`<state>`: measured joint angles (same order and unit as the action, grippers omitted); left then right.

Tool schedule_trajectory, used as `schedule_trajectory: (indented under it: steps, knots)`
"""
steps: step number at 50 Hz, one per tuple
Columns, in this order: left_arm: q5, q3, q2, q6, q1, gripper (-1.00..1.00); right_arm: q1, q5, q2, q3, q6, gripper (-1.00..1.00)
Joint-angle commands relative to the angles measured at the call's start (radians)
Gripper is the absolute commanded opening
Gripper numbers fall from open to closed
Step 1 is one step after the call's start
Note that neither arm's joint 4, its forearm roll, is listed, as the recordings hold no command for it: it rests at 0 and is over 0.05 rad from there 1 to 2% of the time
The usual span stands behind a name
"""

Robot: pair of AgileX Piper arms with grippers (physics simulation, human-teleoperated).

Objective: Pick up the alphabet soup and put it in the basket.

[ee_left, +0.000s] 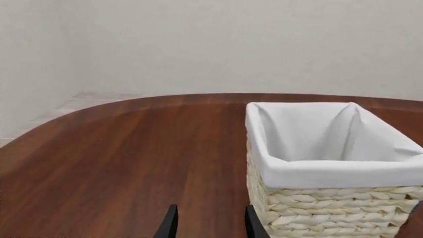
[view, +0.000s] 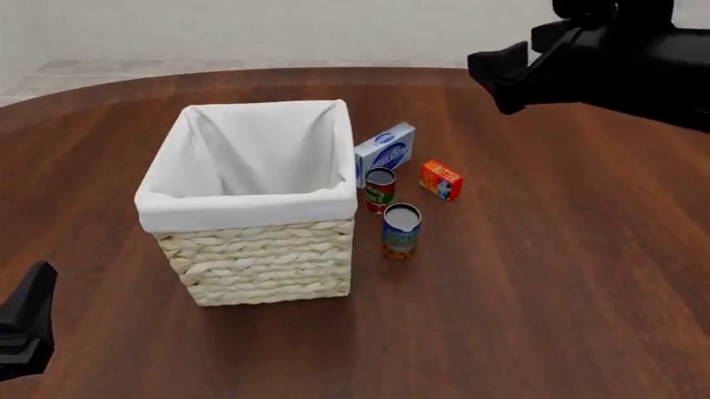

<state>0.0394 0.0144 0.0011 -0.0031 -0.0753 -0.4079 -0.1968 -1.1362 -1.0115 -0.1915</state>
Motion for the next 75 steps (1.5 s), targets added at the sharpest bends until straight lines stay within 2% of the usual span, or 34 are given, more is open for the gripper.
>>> schedule_trajectory:
  steps: [1, 3, 32, 57, 75]
  knots:
    - [0.004, 0.003, 0.000, 0.000, -0.007, 1.00, -0.031, -0.008, -0.073, -0.030, 0.020, 1.00]
    - [0.005, 0.003, 0.000, 0.000, -0.007, 1.00, -0.033, -0.012, -0.079, -0.036, 0.033, 1.00]
    - [-0.003, -0.008, 0.000, -0.001, -0.013, 1.00, -0.096, -0.036, -0.154, -0.068, 0.022, 1.00]
    - [-0.002, -0.014, 0.000, 0.002, -0.006, 1.00, -0.163, 0.013, -0.234, -0.026, 0.047, 1.00]
    - [-0.004, -0.014, 0.000, 0.001, -0.007, 1.00, -0.156, 0.039, -0.293, -0.018, 0.053, 1.00]
